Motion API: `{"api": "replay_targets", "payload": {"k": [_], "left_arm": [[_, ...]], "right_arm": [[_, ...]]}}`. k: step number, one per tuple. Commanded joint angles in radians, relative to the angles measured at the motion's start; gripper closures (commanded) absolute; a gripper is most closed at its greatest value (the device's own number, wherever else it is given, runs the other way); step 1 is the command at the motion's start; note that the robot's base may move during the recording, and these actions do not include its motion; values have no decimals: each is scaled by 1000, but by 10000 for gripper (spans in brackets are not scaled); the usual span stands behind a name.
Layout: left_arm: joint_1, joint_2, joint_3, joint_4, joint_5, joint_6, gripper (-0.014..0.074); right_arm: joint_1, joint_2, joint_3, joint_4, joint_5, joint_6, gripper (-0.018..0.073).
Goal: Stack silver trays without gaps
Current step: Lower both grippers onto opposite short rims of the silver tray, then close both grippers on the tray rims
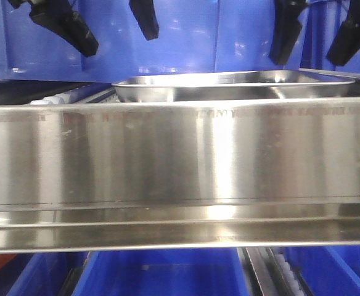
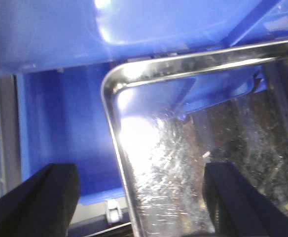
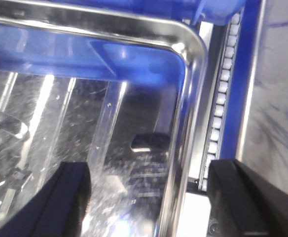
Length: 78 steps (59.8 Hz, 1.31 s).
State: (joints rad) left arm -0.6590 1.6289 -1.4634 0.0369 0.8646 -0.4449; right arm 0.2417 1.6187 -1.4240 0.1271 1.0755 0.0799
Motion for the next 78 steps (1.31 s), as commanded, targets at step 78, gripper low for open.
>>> {"api": "replay_targets", "payload": {"k": [78], "left_arm": [[-3,104,-6,-32,48,-11,206]], "right_arm": [[2,94,-9,-15,-13,7,179]]}}
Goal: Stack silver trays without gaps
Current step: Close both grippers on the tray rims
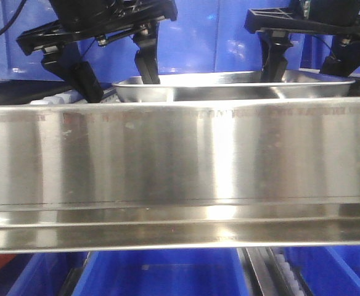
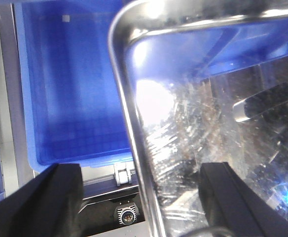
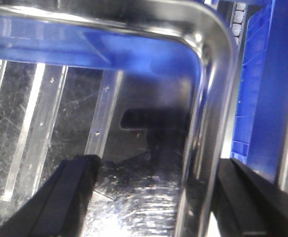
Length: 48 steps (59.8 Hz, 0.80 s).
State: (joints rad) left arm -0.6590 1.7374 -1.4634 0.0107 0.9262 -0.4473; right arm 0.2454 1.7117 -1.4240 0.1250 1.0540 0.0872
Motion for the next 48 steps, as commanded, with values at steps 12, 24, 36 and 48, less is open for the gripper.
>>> {"api": "replay_targets", "payload": {"k": [12,24,36,48], "left_arm": [[-3,-5,-6,-11,-24,-8,206],[-3,-5,-6,-37,-52,-8,206],[-3,-5,-6,-41,-59,-8,206],[-3,-2,-6,-41,-60,-8,206]], "right_arm": [[-2,0,-9,-13,8,0,179],[-2,0,-9,-13,-5,0,179],[-2,0,-9,-13,-7,0,179],[-2,0,-9,-13,-15,0,179]]}}
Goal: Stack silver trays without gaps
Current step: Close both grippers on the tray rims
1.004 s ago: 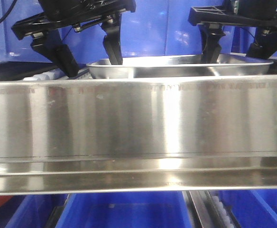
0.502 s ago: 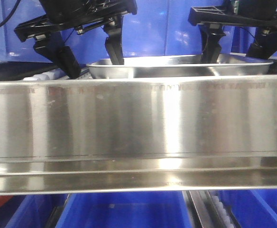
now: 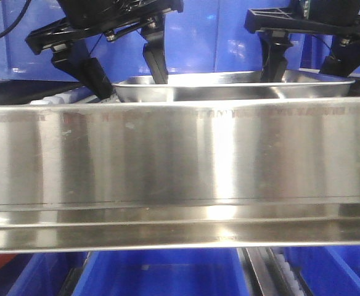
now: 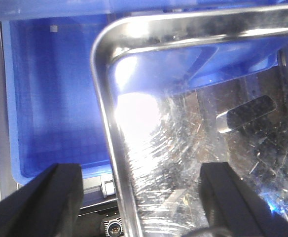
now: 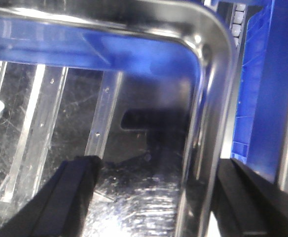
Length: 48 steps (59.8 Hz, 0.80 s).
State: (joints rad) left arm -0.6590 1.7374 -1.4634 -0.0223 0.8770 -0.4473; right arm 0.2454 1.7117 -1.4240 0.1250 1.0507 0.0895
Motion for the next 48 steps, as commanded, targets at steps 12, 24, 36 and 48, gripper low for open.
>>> {"api": "replay_targets", "payload": {"k": [12,24,36,48], "left_arm": [[-3,35,-6,-24,12,-8,206],[-5,50,-6,-39,9,-8,206],[-5,50,-6,-39,1,-8,209],[-5,50,-6,-43,5,-8,583]], "right_arm": [[-2,0,-9,-13,-16,-2,179],[-2,0,-9,-13,-18,-2,246],[-2,0,-9,-13,-18,-2,333],[-2,0,-9,-13,-18,-2,501]]}}
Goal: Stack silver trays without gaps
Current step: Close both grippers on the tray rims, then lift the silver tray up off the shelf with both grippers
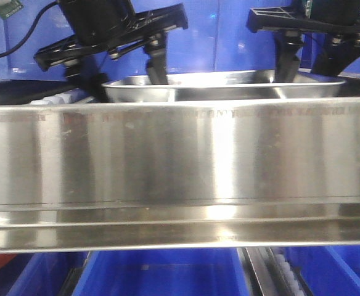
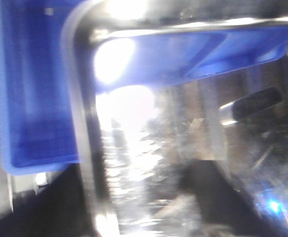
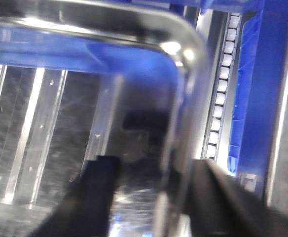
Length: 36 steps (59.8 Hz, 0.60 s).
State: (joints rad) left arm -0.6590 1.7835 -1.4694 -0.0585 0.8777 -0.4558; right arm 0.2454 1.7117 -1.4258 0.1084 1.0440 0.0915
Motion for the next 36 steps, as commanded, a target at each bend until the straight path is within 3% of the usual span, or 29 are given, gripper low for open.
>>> {"api": "replay_targets", "payload": {"k": [1,7,36], "left_arm": [[-5,3,0,-6,4,0,643],[-5,3,0,-6,12,0,587],[-5,-64,-2,10,25,0,601]], "right_arm": [[-2,0,-7,4,-11,-4,533],[-2,0,-7,4,-11,-4,659],[-2,-1,-87,4,74,-4,639]]}}
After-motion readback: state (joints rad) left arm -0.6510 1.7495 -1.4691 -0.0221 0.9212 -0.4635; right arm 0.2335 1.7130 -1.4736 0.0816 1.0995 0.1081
